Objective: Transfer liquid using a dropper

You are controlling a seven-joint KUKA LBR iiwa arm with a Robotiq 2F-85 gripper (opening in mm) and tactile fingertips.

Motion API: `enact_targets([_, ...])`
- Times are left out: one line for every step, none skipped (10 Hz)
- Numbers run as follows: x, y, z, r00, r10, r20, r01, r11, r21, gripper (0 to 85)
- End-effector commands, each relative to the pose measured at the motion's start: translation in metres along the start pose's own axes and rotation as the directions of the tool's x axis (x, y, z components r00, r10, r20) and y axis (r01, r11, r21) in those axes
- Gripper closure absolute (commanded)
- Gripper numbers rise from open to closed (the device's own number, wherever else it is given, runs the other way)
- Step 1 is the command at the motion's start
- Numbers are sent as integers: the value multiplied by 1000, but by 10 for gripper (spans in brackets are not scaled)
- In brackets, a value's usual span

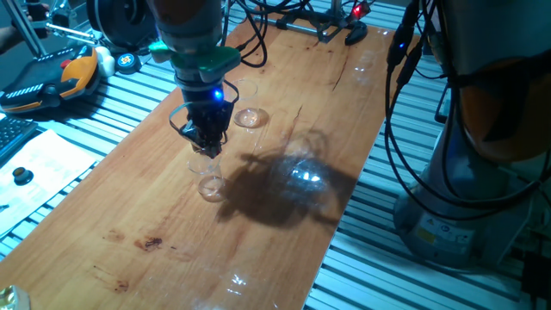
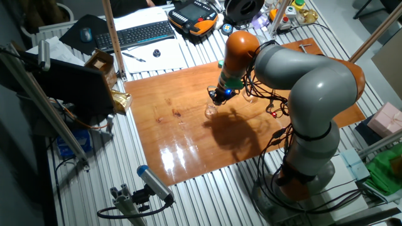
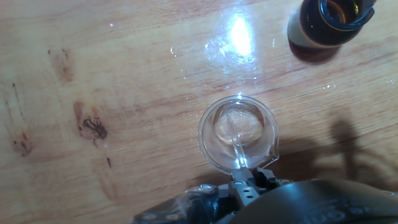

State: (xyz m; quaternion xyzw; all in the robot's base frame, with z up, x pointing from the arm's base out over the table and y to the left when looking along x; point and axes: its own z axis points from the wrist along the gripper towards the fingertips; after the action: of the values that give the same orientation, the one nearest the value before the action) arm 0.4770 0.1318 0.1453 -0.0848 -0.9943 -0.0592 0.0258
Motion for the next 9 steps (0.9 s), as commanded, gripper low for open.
enact_targets([0,0,0,1000,0,-2,0,1000,0,723])
enact_targets([0,0,1,1000,1,-3,-1,1000,1,703])
enact_targets([0,0,1,1000,3,-3,-3,1000,2,687])
enact_targets([0,0,0,1000,6,-3,-6,1000,2,663])
enact_targets([0,0,0,1000,8,-6,-8,1000,4,637])
enact_targets([0,1,0,1000,11,-3,-11,1000,7,600])
enact_targets([0,1,0,1000,14,-2,-14,1000,8,570])
enact_targets([0,1,0,1000,16,-1,-16,1000,10,550])
enact_targets([0,1,0,1000,16,3,-16,1000,14,530])
